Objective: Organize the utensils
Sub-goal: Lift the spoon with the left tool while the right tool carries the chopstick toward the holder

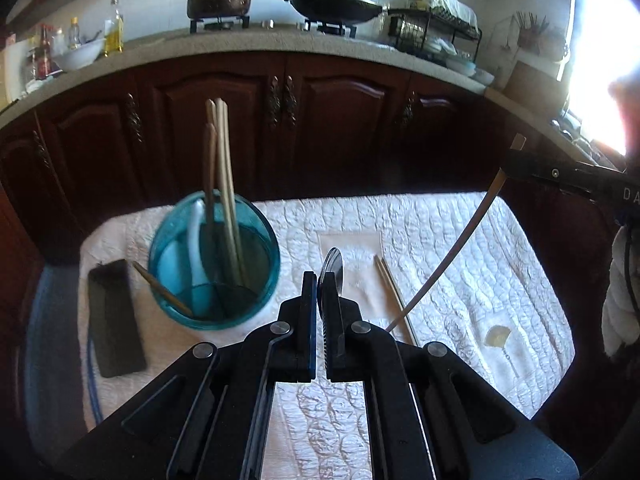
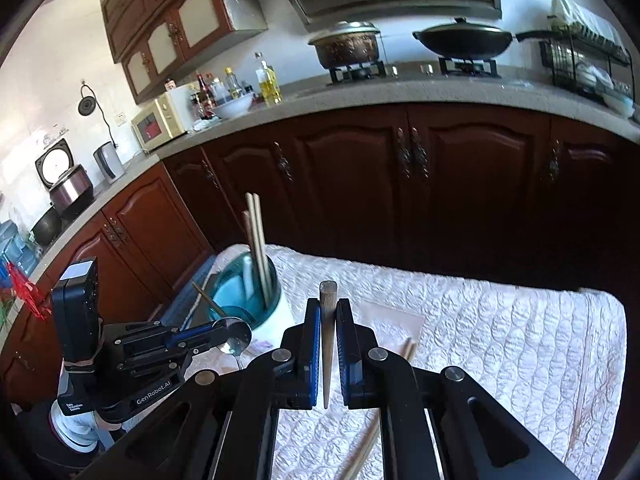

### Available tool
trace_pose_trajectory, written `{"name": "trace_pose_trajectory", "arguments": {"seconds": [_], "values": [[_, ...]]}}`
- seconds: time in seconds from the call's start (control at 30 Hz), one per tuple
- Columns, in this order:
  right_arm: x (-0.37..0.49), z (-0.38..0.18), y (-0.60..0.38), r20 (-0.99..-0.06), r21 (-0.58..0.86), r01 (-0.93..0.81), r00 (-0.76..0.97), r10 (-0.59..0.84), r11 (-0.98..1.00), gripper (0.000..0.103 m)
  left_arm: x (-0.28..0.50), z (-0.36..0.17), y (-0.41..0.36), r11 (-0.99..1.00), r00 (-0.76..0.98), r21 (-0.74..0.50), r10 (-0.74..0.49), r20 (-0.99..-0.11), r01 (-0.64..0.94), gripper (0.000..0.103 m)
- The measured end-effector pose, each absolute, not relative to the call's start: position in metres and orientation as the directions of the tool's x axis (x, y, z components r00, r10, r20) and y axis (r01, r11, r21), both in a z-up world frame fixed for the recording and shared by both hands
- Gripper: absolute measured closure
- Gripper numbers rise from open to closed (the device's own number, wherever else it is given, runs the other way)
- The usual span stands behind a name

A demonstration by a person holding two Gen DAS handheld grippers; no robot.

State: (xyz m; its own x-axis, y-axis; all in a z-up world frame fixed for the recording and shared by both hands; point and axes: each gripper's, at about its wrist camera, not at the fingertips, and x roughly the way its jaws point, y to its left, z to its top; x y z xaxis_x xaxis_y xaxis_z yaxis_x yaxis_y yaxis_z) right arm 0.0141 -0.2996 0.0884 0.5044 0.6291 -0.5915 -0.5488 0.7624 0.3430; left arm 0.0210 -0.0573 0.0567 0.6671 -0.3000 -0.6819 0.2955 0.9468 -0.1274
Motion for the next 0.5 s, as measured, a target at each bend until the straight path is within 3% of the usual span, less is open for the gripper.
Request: {"name": "trace_pose_trajectory", "arguments": {"seconds": [0.5], "values": [[0.004, 0.127, -0.285, -0.530, 0.324, -0.598, 0.527, 0.664, 0.733, 0.096, 0.015, 0.100, -0.013, 0.969, 0.748, -0.115, -0.243, -0.617, 0.220, 0.102]]}}
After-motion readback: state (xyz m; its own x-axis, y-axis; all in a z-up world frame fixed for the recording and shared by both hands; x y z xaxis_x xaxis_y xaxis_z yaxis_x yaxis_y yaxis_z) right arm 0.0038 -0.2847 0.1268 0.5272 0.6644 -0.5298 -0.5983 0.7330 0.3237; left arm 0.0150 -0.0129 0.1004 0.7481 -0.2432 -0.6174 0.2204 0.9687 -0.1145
